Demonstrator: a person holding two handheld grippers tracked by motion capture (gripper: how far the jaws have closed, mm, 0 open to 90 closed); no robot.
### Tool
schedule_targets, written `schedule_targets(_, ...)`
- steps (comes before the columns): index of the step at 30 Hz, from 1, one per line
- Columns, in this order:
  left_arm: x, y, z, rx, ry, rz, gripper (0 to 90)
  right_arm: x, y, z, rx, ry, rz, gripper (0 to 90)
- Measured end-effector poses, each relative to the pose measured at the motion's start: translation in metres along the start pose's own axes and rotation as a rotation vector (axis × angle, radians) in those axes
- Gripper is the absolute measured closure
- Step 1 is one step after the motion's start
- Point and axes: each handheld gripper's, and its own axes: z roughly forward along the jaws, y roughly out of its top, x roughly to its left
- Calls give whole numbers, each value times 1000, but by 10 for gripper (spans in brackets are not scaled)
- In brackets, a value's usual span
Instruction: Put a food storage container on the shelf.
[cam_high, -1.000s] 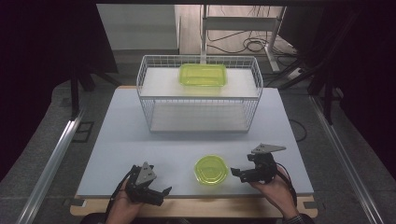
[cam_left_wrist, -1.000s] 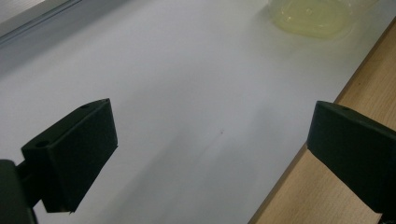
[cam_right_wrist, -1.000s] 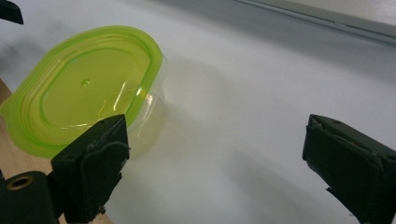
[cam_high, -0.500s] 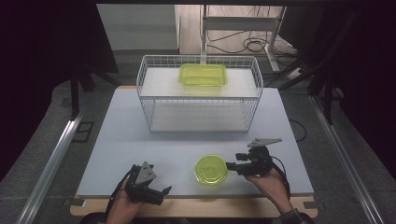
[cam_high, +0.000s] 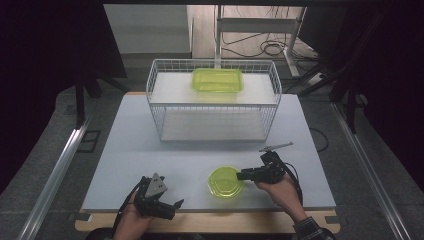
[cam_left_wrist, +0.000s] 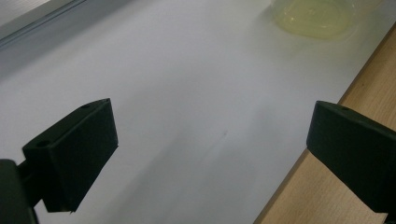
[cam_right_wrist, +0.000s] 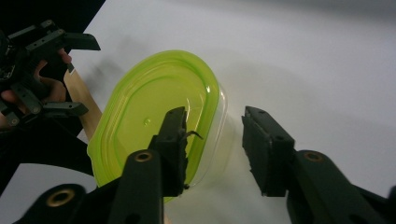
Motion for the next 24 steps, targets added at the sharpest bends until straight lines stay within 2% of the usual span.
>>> schedule_targets(8, 0, 0, -1, -3, 3, 3, 19, -2, 0, 3, 16, 88, 91, 792)
schedule_targets(12, 0, 0, -1, -4, 5, 5, 20, -1, -1, 2, 17, 128, 110, 806)
schedule_targets(16, 0, 0, -1, -4, 5, 3, 20, 1, 0, -2, 0, 118, 101, 808)
schedule_targets(24, 0, 0, -1, -4, 6, 3, 20, -2, 4, -13, -57, 156, 127, 808)
